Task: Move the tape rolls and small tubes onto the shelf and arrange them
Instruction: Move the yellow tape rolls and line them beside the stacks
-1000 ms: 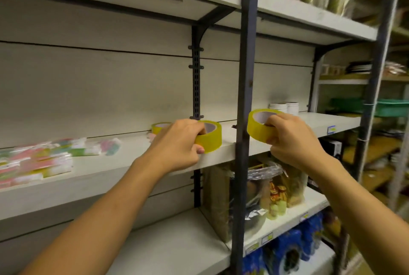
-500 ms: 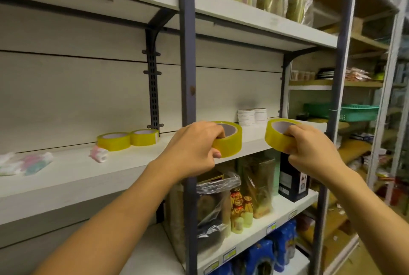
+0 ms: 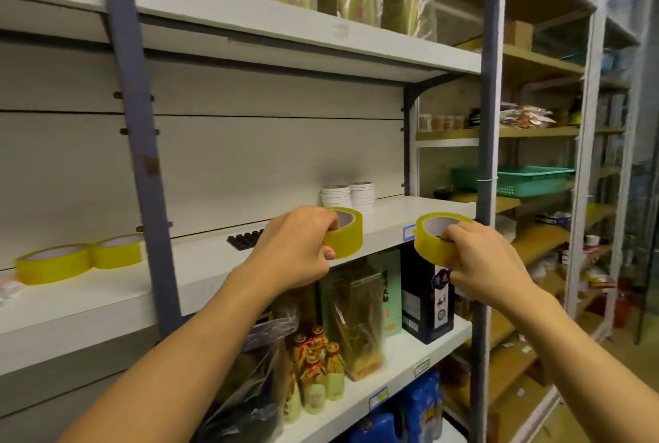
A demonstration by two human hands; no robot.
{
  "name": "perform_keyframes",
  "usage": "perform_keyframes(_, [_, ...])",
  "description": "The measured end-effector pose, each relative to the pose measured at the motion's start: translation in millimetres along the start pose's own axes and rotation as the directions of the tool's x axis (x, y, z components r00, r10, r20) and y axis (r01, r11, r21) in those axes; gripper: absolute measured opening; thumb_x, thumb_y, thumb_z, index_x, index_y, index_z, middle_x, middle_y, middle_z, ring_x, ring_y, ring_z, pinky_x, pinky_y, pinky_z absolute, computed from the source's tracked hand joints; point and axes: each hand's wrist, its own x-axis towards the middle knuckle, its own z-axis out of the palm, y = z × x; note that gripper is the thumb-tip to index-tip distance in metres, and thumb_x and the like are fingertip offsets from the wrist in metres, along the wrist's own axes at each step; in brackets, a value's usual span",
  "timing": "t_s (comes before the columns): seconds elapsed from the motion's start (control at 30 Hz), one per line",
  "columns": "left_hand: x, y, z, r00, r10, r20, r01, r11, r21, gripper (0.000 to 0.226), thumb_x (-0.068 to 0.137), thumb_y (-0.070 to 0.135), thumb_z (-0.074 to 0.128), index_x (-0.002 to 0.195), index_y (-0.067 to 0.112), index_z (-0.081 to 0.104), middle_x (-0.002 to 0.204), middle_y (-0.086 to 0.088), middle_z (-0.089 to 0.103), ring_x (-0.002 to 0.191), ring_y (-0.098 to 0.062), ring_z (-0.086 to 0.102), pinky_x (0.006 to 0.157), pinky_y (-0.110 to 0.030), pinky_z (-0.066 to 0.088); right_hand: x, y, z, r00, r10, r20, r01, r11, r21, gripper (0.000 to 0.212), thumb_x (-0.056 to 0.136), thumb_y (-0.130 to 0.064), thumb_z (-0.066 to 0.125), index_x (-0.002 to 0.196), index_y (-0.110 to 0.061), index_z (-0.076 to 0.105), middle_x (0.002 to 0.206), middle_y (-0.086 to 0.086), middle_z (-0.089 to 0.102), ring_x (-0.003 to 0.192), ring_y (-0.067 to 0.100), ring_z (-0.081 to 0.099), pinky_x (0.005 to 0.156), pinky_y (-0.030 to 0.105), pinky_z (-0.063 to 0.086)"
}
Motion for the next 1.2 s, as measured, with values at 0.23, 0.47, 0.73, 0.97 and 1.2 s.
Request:
perform_keyframes(0.23, [69.9, 22.7, 42.2, 0.999, 0.032, -0.005, -0.032, 0.999, 0.01, 0.026, 0.085, 0.029, 0.07, 0.107, 0.029, 0.056, 0.105, 0.004, 0.062, 0.094, -0.021, 0.059, 0.077, -0.036, 0.052, 26.0, 59.4, 23.3, 1.0, 0.017, -0.022, -0.018, 1.0, -0.015, 0.028, 0.077, -0.019, 0.07, 0.104, -0.02, 0.061, 0.103, -0.001, 0.062, 0.09, 0.021, 0.055, 0.071, 0.026, 0.041])
perform_keyframes(0.47, [149.2, 33.2, 97.9, 0.999, 0.041, -0.035, -0.041, 0.999, -0.012, 0.025, 0.085, 0.029, 0.07, 0.103, 0.03, 0.053, 0.107, 0.004, 0.061, 0.09, -0.016, 0.054, 0.07, -0.032, 0.045, 91.0, 112.8, 48.6, 1.0, -0.007, -0.02, 0.006, 0.999, -0.047, 0.033, 0.073, -0.012, 0.068, 0.105, -0.017, 0.061, 0.107, 0.002, 0.062, 0.096, 0.027, 0.056, 0.076, 0.033, 0.048])
perform_keyframes(0.73, [244.8, 30.4, 151.0, 0.999, 0.047, -0.026, -0.047, 0.999, -0.001, 0.024, 0.081, 0.024, 0.068, 0.097, 0.03, 0.051, 0.101, 0.004, 0.059, 0.093, -0.022, 0.058, 0.073, -0.035, 0.05, 182.6, 160.6, 83.6, 0.996, -0.06, -0.071, 0.055, 0.996, -0.067, 0.041, 0.077, -0.013, 0.07, 0.117, -0.016, 0.06, 0.118, 0.003, 0.061, 0.103, 0.025, 0.056, 0.075, 0.026, 0.032])
perform_keyframes(0.97, [307.0, 27.3, 183.4, 0.999, 0.027, -0.03, -0.026, 0.999, 0.019, 0.023, 0.081, 0.023, 0.069, 0.099, 0.028, 0.055, 0.098, 0.005, 0.059, 0.09, -0.02, 0.057, 0.068, -0.031, 0.045, 239.5, 198.2, 123.4, 0.991, -0.091, -0.099, 0.091, 0.996, 0.001, 0.042, 0.077, -0.014, 0.072, 0.117, -0.018, 0.06, 0.117, 0.0, 0.061, 0.099, 0.023, 0.055, 0.074, 0.026, 0.036])
perform_keyframes(1.2, [353.6, 24.0, 220.4, 0.999, -0.04, -0.014, 0.04, 0.999, 0.026, 0.023, 0.08, 0.024, 0.068, 0.101, 0.026, 0.059, 0.104, 0.001, 0.064, 0.097, -0.026, 0.06, 0.075, -0.035, 0.052, 298.9, 230.6, 167.7, 0.983, -0.165, -0.08, 0.168, 0.985, 0.043, 0.036, 0.078, -0.013, 0.069, 0.113, -0.015, 0.061, 0.113, 0.004, 0.062, 0.098, 0.027, 0.055, 0.074, 0.027, 0.033])
